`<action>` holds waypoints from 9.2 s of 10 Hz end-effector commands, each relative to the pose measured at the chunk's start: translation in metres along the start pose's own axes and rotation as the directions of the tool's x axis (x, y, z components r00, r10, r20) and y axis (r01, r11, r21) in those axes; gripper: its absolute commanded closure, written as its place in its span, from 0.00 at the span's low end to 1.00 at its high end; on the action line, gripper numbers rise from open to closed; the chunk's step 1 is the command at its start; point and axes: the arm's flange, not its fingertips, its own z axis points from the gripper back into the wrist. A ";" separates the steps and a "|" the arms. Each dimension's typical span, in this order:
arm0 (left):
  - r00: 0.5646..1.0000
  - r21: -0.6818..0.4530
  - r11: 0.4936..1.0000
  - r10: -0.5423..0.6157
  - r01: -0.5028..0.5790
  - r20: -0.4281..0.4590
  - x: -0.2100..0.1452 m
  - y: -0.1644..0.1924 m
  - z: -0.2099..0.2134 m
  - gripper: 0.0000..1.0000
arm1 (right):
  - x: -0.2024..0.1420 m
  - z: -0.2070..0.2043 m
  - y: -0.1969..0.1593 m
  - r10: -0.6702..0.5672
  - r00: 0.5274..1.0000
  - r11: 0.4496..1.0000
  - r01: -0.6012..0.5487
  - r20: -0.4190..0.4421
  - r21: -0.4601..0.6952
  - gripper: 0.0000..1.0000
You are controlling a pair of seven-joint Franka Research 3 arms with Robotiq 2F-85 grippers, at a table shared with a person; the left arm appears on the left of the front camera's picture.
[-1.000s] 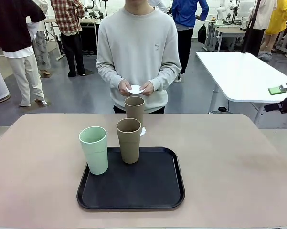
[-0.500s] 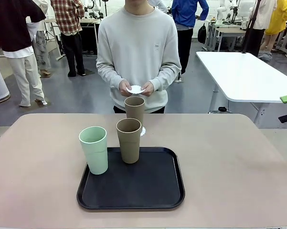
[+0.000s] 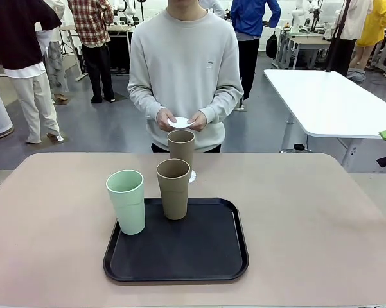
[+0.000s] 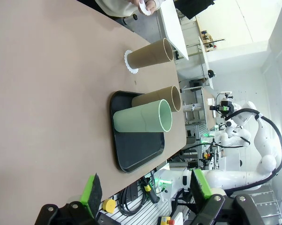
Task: Place coasters on the table and set cups on them.
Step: Take one Reusable plastic cup from the Flat Tray and place it on a coaster set by the human.
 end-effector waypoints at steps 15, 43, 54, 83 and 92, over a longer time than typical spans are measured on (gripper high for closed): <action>1.000 -0.012 1.000 -0.014 0.014 0.006 -0.001 0.002 0.000 0.00 | 0.002 0.000 0.000 0.009 1.000 1.000 -0.009 0.010 -0.002 0.00; 1.000 -0.012 1.000 -0.014 0.014 0.006 -0.001 0.002 0.000 0.00 | 0.002 0.000 0.000 0.009 1.000 1.000 -0.009 0.010 -0.002 0.00; 0.331 0.136 0.490 -0.336 0.861 -0.882 0.089 -0.146 -0.128 0.00 | 0.002 0.000 0.000 0.009 1.000 1.000 -0.009 0.010 -0.002 0.00; 0.240 -0.412 0.258 -0.966 0.874 -0.096 0.025 0.030 -0.231 0.00 | 0.002 0.000 0.000 0.009 1.000 1.000 -0.009 0.010 -0.002 0.00; 0.200 -0.301 0.143 -0.965 0.943 0.170 0.039 0.061 -0.263 0.00 | 0.002 0.000 0.000 0.009 1.000 1.000 -0.009 0.010 -0.002 0.00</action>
